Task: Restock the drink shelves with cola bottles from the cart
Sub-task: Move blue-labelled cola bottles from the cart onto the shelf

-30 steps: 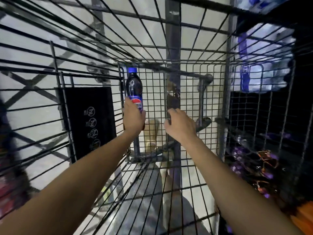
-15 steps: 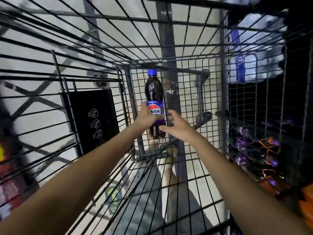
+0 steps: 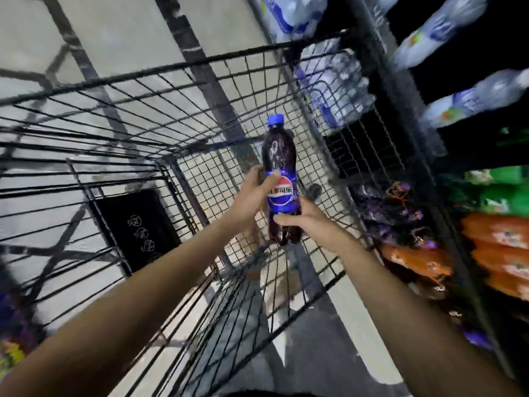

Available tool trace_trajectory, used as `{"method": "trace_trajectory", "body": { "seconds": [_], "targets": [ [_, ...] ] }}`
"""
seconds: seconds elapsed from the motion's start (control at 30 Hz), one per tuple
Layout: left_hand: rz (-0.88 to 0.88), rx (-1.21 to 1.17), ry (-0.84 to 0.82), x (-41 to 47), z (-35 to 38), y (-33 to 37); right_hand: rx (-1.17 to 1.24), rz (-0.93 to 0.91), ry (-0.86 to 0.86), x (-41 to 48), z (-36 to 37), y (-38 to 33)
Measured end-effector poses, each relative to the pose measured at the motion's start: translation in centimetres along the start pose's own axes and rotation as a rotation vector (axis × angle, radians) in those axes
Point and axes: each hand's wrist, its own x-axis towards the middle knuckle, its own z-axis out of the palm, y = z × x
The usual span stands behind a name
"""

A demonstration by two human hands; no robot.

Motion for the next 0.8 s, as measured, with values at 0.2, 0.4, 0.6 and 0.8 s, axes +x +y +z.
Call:
{"method": "trace_trajectory", "body": {
  "seconds": [0.2, 0.4, 0.6, 0.8],
  "targets": [
    [0.188, 0.101, -0.108, -5.6, 6.3, 5.1, 0.174, -0.119, 0.161, -8.8, -2.2, -0.3],
    [0.316, 0.208, -0.209, -13.0, 15.3, 6.3, 0.283, -0.300, 0.307, -20.1, -5.0, 3.1],
    [0.516, 0.355, -0.413, -21.7, 26.6, 1.8, 0.327, -0.439, 0.603, -32.1, -8.1, 11.5],
    [0.502, 0.425, -0.692, -30.4, 38.3, -4.8, 0.510, -0.516, 0.794, -44.1, -11.4, 23.6]
  ]
}}
